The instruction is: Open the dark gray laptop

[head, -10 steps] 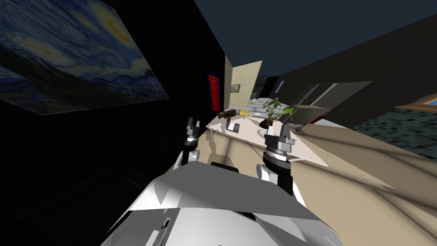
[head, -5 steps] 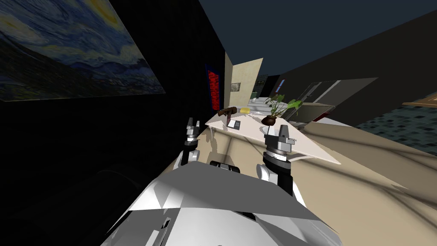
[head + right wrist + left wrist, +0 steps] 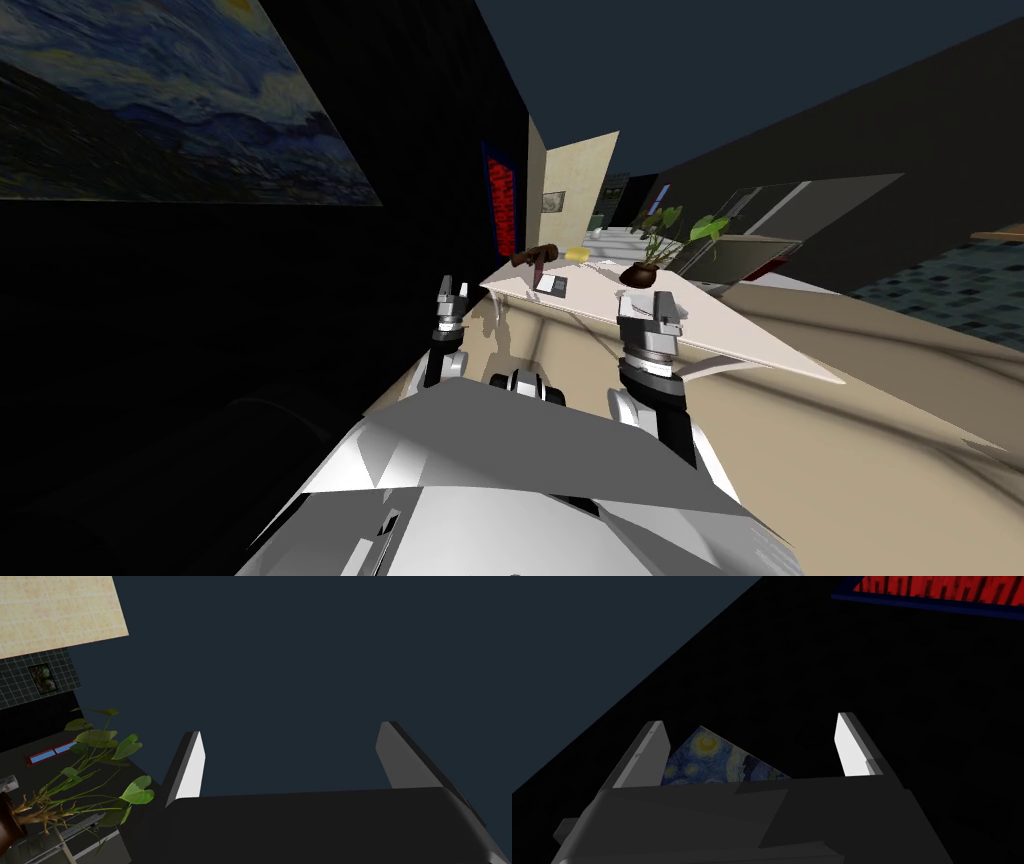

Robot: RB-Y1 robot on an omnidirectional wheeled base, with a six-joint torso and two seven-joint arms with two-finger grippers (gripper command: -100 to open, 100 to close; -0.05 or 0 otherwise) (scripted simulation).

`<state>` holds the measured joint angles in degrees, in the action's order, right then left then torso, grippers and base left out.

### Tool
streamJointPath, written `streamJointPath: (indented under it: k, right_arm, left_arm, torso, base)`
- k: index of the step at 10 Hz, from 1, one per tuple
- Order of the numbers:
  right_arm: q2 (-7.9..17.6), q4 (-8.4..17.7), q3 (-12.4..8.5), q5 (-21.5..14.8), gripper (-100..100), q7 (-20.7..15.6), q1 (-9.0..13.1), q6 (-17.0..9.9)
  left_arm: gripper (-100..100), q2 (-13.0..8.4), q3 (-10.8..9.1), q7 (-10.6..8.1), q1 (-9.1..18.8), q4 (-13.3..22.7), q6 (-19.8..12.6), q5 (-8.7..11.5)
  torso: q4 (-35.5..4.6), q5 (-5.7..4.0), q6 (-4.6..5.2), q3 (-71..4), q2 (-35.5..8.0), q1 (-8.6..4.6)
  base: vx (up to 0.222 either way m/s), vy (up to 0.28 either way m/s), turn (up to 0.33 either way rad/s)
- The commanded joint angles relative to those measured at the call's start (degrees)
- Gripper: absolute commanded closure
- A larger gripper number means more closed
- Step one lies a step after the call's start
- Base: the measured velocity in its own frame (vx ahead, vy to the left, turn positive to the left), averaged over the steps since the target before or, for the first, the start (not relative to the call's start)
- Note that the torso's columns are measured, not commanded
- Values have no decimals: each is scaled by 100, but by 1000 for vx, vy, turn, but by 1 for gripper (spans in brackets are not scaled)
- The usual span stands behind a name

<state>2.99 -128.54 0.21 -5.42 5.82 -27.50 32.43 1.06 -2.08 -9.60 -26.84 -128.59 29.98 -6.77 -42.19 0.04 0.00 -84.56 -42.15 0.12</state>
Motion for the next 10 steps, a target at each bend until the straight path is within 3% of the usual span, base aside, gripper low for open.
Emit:
streamJointPath:
  k: [1,4,5,10]
  right_arm:
    - [321,41,-40,-100,-100,-153,-2,-145]
    - [721,101,-130,-362,-100,-525,-35,-511]
    - [721,101,-130,-362,-100,-525,-35,-511]
    - [1252,223,-319,-909,-100,-1293,-105,-1272]
  left_arm:
    - [0,0,0,0,0,0,0,0]
    - [0,0,0,0,0,0,0,0]
    - [0,0,0,0,-1,0,0,0]
    - [0,1,1,0,-1,0,0,0]
  torso:
    - [-5,-2,1,-3,-7,-9]
    - [-7,-1,0,-5,-8,-2]
    - [-7,-1,0,-5,-6,-2]
    - [-6,1,-1,-7,-3,3]
  base:
    - [42,51,16]
    - [74,99,28]
    - [67,79,6]
    - [87,122,32]
